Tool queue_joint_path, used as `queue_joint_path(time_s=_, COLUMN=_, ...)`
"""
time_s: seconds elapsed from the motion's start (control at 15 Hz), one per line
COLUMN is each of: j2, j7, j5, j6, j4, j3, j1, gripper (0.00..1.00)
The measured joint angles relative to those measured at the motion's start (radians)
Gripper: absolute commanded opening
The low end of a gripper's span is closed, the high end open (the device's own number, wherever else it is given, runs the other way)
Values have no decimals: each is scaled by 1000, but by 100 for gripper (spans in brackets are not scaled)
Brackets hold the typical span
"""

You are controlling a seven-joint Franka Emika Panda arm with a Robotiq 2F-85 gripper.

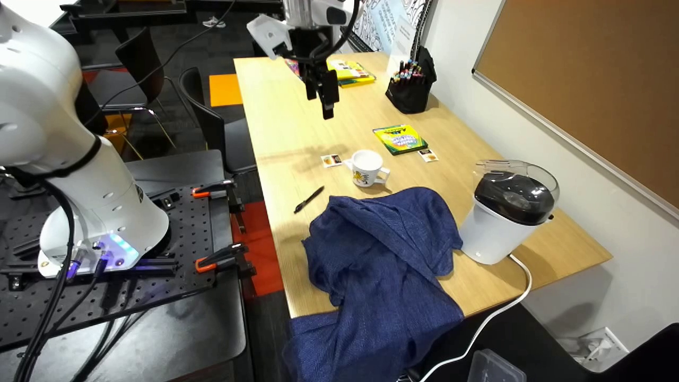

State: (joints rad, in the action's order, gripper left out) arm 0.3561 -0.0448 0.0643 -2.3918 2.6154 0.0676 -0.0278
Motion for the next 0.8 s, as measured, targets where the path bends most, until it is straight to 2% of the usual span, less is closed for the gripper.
queue_joint_path(time_s=0.33, j2=-41, j7=189, j5=-51, j6=-168, j4=106, j3=-68, j1=-18, gripper=100)
queue_joint_path(time_s=0.6, j2=-149, j7=444, j5=-207, j6=-241, j4=118, j3=-169, j1=-63, gripper=100)
queue_joint_path(time_s=0.8, j2=-252, j7=581, j5=-298, j6=-243, j4=95, j3=-190, j1=-73, gripper=100)
